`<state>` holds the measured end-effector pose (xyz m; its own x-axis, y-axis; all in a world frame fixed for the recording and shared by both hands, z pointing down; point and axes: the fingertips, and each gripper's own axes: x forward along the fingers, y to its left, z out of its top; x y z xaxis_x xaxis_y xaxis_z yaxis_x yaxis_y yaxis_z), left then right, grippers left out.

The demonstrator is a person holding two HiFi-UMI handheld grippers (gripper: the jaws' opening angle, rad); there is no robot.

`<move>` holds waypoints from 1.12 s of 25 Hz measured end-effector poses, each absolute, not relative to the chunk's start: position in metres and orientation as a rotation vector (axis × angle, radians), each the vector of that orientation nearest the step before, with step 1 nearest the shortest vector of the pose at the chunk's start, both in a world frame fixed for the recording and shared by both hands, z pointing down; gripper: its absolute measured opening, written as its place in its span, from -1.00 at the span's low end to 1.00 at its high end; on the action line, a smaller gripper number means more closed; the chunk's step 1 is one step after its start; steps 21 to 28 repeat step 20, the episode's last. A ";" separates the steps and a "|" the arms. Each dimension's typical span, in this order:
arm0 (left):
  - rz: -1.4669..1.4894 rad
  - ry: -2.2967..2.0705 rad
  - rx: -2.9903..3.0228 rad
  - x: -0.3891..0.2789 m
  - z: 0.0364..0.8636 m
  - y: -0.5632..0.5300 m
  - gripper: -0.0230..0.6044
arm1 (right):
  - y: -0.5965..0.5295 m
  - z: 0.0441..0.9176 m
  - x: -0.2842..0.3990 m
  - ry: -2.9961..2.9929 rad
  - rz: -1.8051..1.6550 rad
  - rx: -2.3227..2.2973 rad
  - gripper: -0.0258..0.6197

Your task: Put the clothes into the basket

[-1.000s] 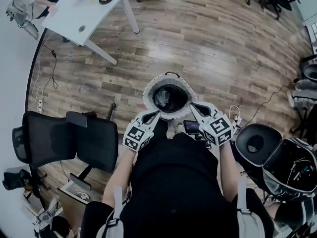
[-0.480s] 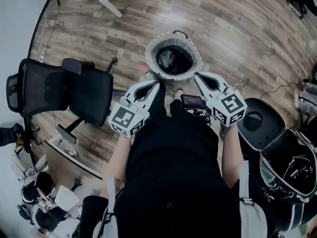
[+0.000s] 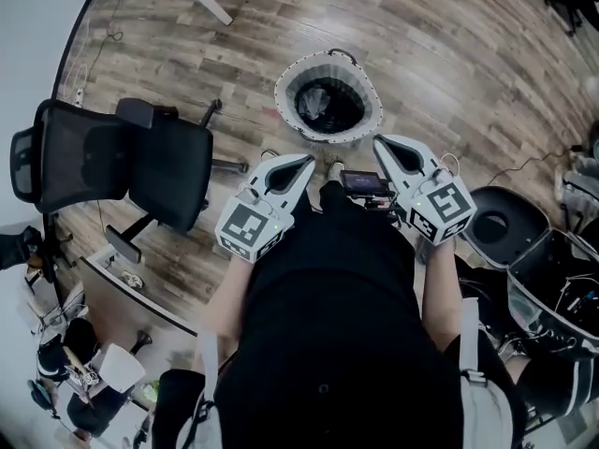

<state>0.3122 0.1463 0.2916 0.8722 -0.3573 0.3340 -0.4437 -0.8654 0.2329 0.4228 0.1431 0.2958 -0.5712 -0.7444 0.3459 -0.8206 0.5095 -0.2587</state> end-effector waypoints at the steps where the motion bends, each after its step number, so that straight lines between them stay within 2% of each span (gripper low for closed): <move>1: 0.402 -0.600 2.741 0.312 0.291 0.146 -0.89 | 0.144 0.294 0.421 -2.565 0.587 1.337 -0.87; 28: 0.402 -0.630 2.714 0.301 0.295 0.168 -0.89 | 0.160 0.295 0.407 -2.568 0.545 1.309 -0.87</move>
